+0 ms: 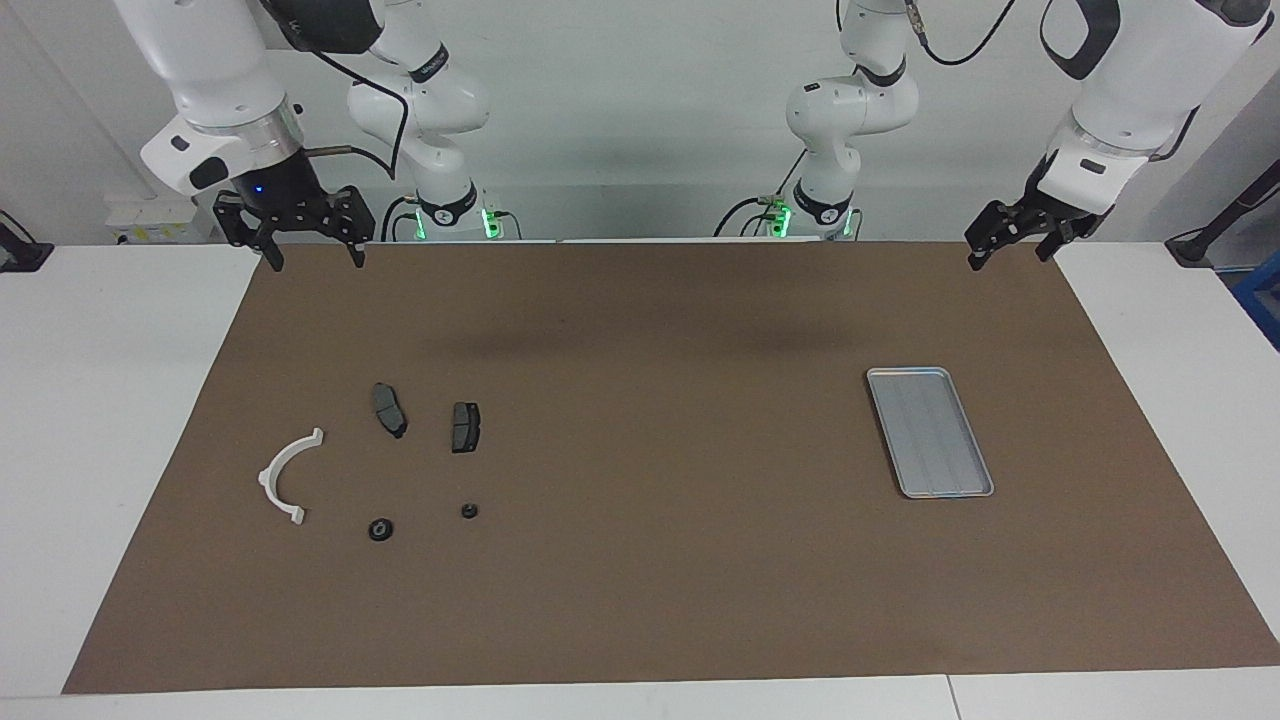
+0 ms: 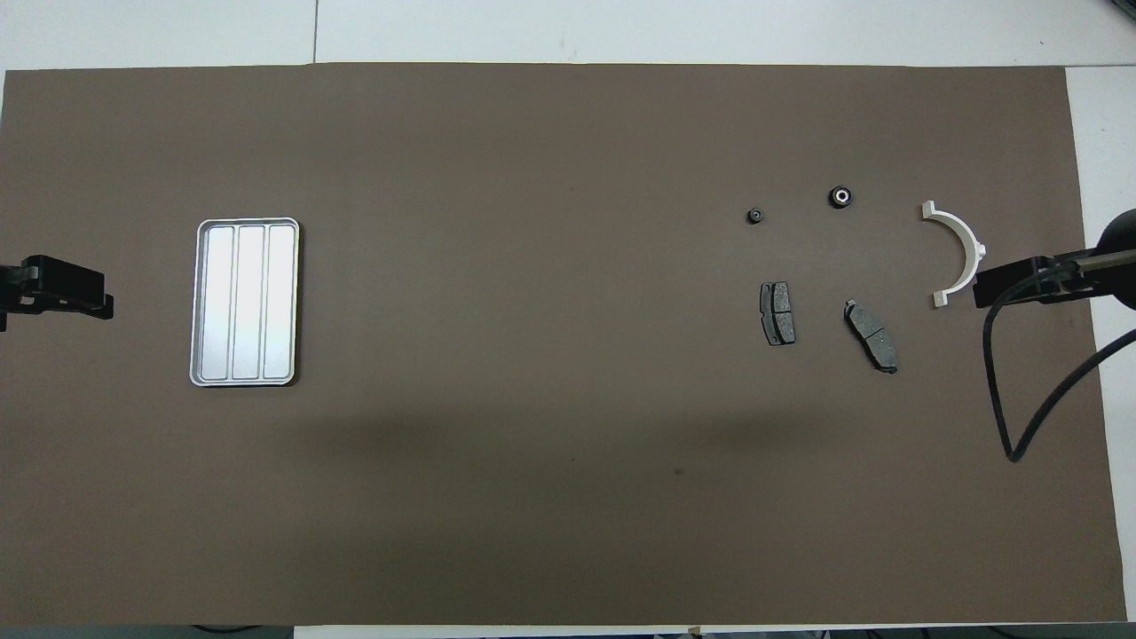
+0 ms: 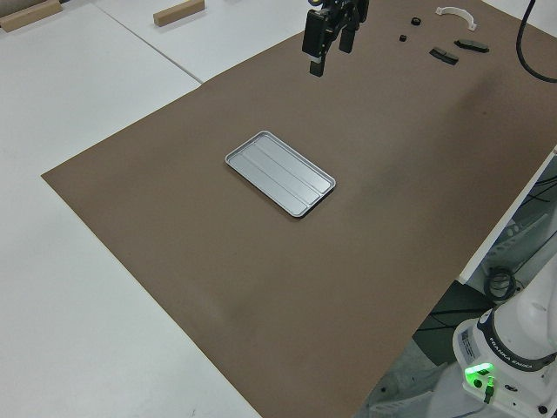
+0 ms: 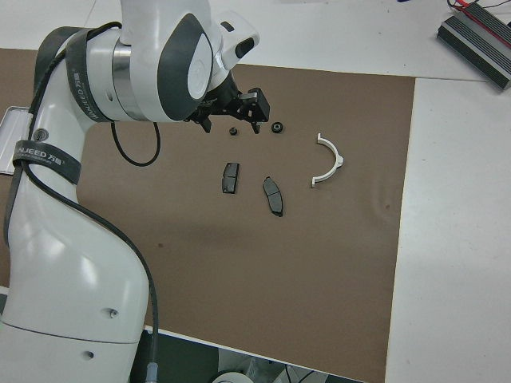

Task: Pick bearing gear from pile to tray
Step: 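Reach the right gripper to the small dark disc in the pile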

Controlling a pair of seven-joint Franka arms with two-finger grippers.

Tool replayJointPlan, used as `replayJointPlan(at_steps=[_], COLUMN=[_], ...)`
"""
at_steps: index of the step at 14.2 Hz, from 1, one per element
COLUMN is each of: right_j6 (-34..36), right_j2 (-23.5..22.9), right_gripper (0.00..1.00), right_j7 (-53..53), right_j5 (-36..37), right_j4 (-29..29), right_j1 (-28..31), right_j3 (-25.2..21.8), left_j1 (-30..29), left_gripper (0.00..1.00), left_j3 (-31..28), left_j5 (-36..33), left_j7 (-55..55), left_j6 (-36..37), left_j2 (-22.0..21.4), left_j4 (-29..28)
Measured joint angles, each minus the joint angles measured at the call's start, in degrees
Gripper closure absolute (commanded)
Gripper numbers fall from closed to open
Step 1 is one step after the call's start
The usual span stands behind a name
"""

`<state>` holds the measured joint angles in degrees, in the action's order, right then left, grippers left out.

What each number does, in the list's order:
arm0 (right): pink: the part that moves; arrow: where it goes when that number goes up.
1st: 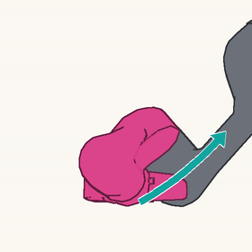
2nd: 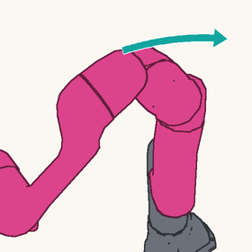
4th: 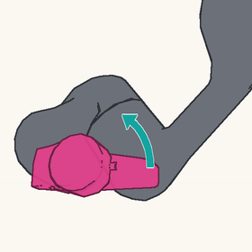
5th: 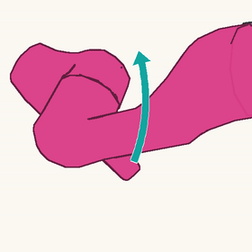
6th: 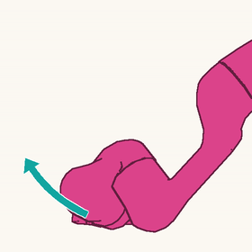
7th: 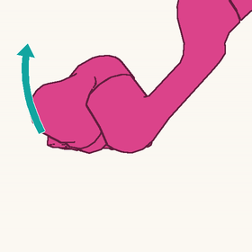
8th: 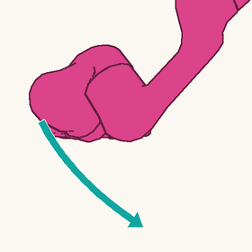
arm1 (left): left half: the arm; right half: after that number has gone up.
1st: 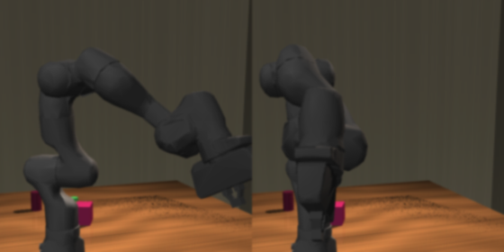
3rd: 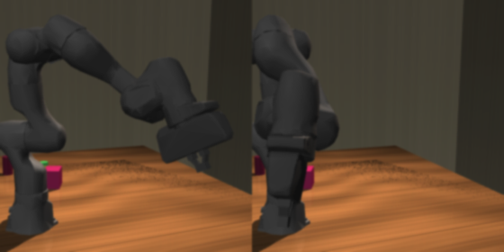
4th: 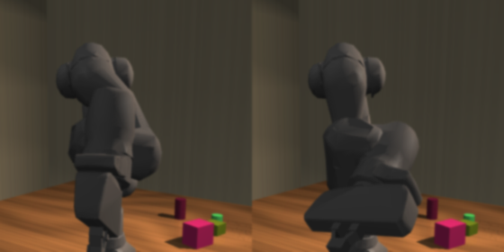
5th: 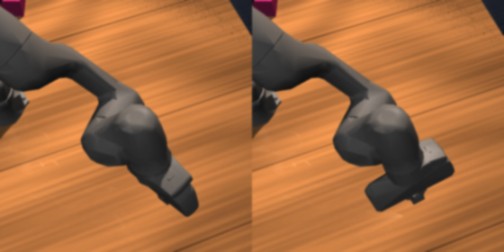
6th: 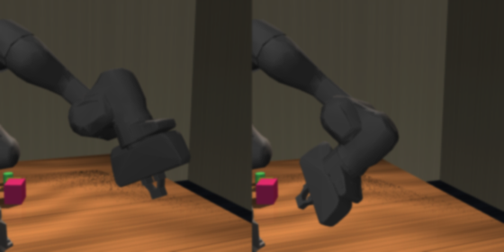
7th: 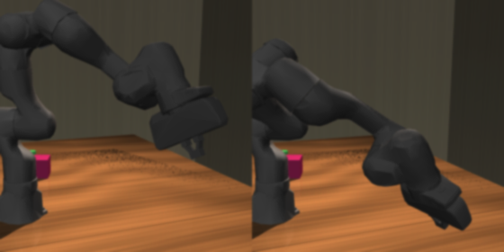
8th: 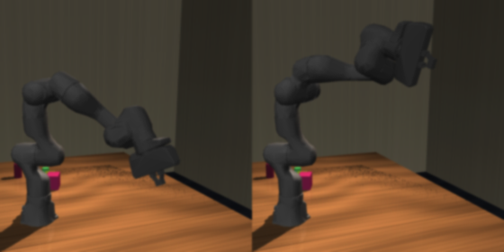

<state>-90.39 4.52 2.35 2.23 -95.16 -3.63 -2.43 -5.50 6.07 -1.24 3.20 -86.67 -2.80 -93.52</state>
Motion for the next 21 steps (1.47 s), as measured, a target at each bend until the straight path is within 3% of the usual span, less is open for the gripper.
replayJointPlan(at_steps=[15, 18, 21], right_j6=[-1.24, -6.79, -12.38], right_j2=[0.01, -0.35, -3.7], right_gripper=[0.0, 0.0, 0.0], right_j7=[-0.05, -1.19, -6.31], right_j5=[-0.05, -0.15, -0.17], right_j4=[-0.68, -4.61, -8.26], right_j1=[-0.09, -1.17, -3.32], right_j3=[0.05, 0.07, 0.12], left_j1=[0.0, 0.0, 0.0], left_gripper=[0.0, 0.0, 0.0], left_j3=[0.0, 0.0, 0.0], left_j5=[0.0, 0.0, 0.0], left_j7=[0.0, 0.0, 0.0], left_j6=[0.0, 0.0, 0.0], left_j2=[0.0, 0.0, 0.0], left_j4=[0.0, 0.0, 0.0])
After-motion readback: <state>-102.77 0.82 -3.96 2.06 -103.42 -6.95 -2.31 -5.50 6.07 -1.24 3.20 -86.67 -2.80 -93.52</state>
